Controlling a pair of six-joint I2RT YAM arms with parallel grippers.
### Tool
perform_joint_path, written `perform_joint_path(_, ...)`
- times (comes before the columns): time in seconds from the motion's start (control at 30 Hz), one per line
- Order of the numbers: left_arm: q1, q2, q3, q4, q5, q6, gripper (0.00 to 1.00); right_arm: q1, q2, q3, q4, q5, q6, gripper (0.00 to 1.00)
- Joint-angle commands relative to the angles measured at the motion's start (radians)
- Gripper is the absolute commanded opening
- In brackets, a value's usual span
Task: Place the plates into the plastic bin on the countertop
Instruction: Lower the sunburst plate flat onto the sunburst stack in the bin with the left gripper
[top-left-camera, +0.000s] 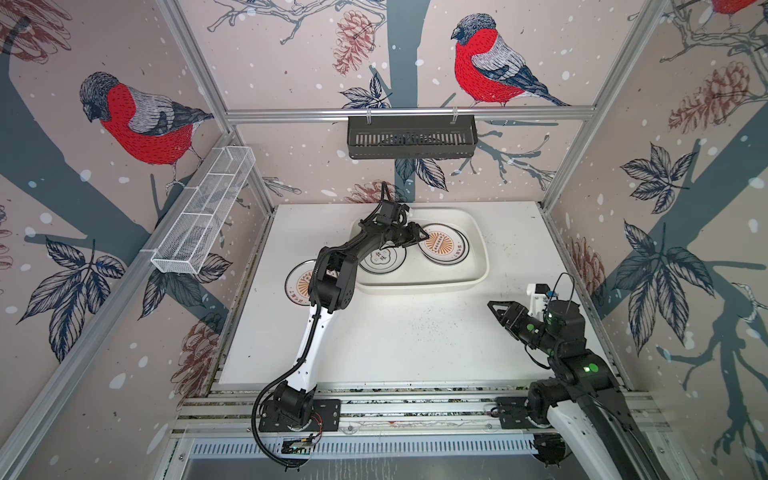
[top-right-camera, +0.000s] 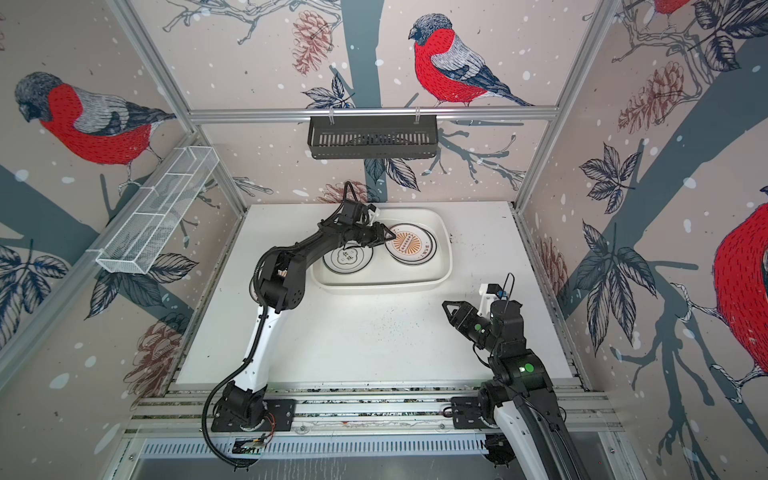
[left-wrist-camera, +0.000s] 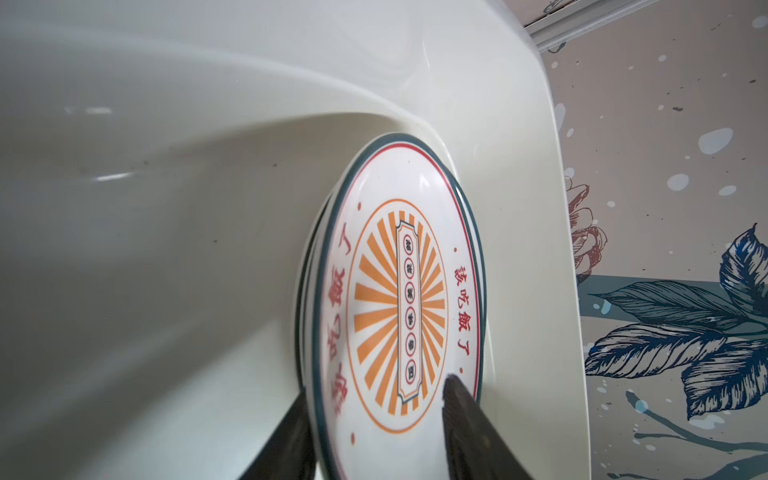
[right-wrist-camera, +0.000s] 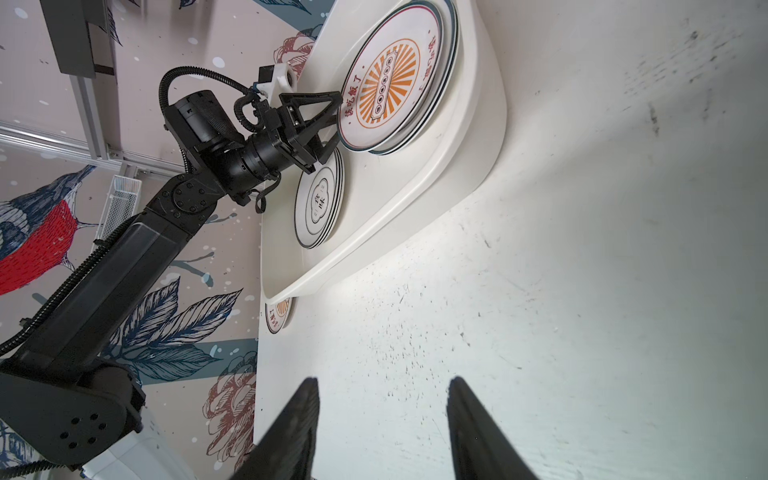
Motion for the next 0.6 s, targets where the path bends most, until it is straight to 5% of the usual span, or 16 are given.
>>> perform_joint_path(0.0,0.0,-0.025,-0.005,0.026,0.002,0.013,0.53,0.0,0.003,0.006,0.034,0.0,0.001,0.51)
perform_joint_path(0.57,-0.025,-0.055,-0.04,0.034,0.002,0.015,0.68,-0.001,-0.009,0.009,0.034,-0.001,0.001,0.51)
